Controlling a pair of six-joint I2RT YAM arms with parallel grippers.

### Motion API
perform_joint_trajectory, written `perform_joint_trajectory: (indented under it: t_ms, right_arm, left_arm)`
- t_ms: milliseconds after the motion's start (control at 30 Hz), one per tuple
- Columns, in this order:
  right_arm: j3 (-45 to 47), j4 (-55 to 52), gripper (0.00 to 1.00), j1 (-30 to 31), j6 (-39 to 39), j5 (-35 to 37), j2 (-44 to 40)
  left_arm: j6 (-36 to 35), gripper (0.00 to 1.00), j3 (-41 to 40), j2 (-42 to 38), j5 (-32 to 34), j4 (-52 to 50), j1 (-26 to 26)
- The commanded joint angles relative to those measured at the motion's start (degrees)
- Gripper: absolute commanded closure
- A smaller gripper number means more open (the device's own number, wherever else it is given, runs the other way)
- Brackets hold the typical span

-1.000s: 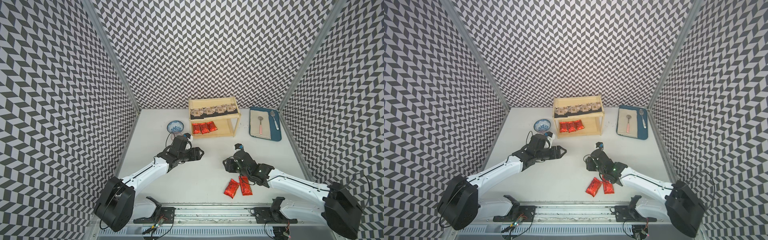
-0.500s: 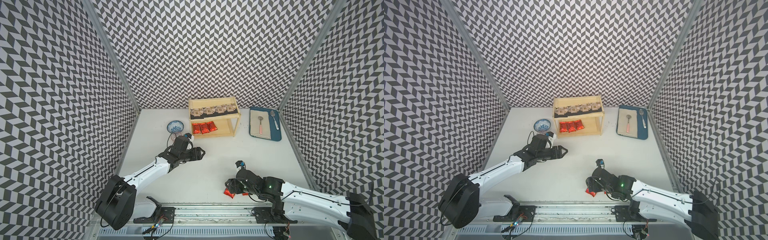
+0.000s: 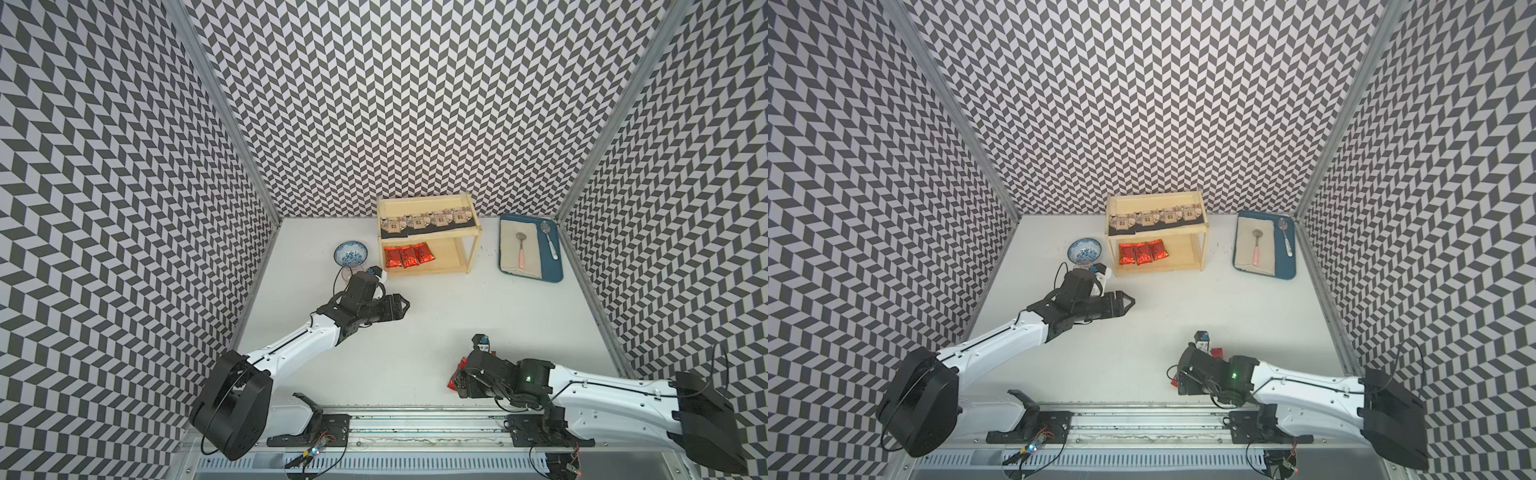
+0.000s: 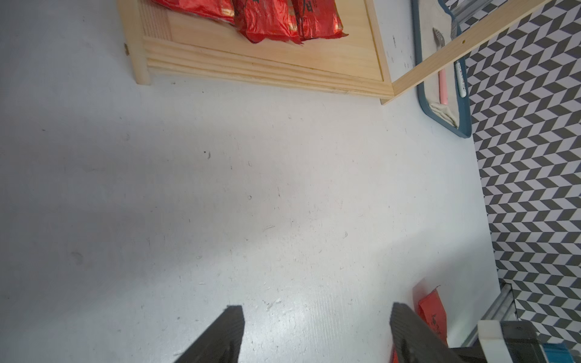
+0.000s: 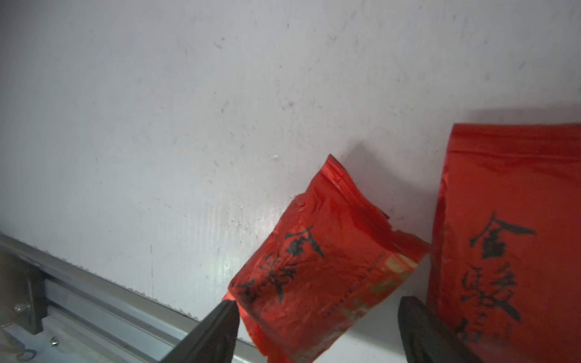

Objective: Place the tea bags on the shelf by color
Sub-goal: Pick up the tea bag from the center of the board.

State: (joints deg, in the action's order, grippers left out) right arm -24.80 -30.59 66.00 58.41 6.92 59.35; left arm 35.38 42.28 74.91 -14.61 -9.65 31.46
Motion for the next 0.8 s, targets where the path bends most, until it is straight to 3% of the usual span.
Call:
perform_joint_trajectory:
  t_ms: [0, 333, 600, 767]
  right_arm:
    - [0.01, 2.8, 0.16, 0.4, 0.95, 1.95, 0.97]
    - [-4.17, 6.59, 0.17, 0.28, -2.17, 4.08, 8.71]
    - [-8.33, 11.92, 0.29, -0.59, -7.99, 4.8, 13.18]
    - [-7.94, 22.32, 0.37, -2.16, -16.1, 1.6, 14.93]
  left_arm:
    - [-1.35, 0.21, -0.55, -1.4, 1.21, -1.02, -0.35]
    - [-1.58, 0.22, -0.8, -1.44, 1.51, -1.64, -0.44]
    - [-1.27, 0.22, -2.36, -3.26, 2.3, -2.12, -1.24]
    - [-0.7, 0.22, -4.17, -5.22, 1.08, -2.04, -2.64]
